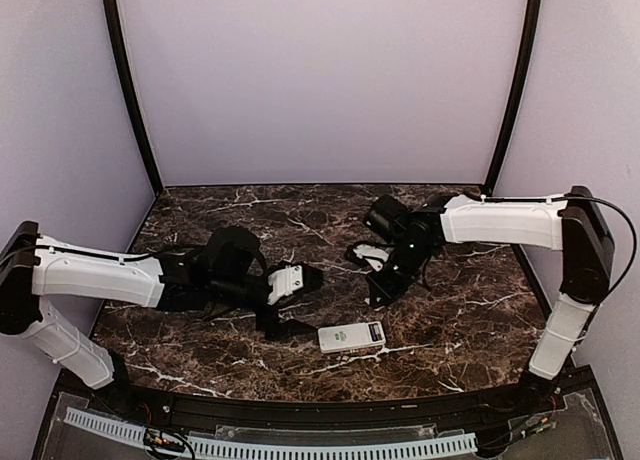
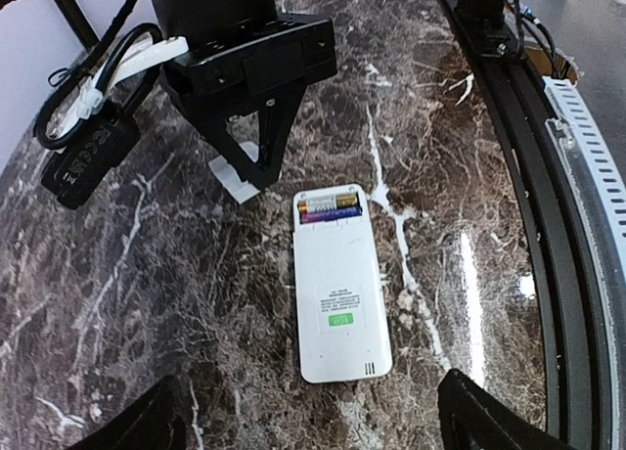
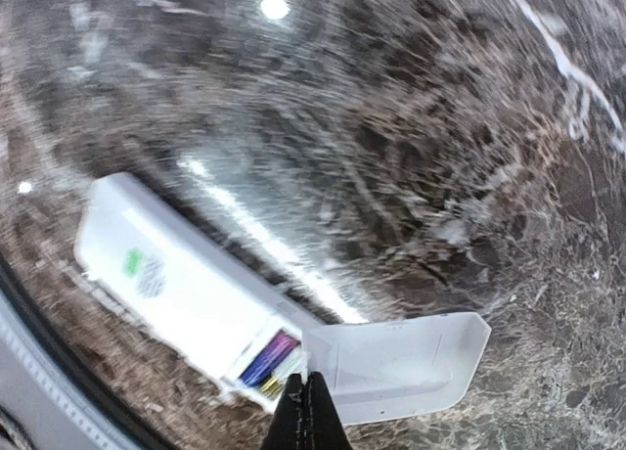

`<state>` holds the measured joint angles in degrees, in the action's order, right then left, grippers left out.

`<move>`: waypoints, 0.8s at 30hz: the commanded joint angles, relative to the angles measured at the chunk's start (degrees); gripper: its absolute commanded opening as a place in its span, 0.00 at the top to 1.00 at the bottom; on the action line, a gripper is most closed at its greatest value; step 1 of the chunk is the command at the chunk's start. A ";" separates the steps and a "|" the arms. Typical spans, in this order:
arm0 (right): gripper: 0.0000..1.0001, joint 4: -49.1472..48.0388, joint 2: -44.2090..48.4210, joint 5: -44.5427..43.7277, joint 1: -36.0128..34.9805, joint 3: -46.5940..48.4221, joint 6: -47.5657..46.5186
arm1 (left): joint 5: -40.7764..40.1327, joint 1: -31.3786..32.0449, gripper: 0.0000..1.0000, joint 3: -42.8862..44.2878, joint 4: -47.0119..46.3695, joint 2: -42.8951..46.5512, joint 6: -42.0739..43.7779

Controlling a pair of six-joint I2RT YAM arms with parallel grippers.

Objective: Load the batteries into the remote control
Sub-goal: Pick up the battery cover at the center of the board, then pass from the right arm to the left

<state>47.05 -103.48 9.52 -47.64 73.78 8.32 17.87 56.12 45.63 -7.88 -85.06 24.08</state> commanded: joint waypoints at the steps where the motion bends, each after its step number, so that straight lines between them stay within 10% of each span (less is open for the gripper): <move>1: 1.00 3.72 8.47 16.91 -0.43 2.34 -9.47 | 3.47 -0.04 0.14 1.66 6.09 8.36 7.35; 11: 1.00 2.29 14.62 39.64 -5.32 8.07 -12.60 | 8.41 -0.04 0.51 9.08 18.94 17.24 22.14; 24: 1.00 1.83 13.29 43.63 -8.85 12.51 -13.26 | 14.61 0.56 0.64 10.89 19.84 17.05 22.52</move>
<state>49.45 -89.41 51.42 -55.61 84.25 -4.25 30.09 56.16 56.05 11.70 -68.38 46.54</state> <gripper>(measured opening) 0.004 0.379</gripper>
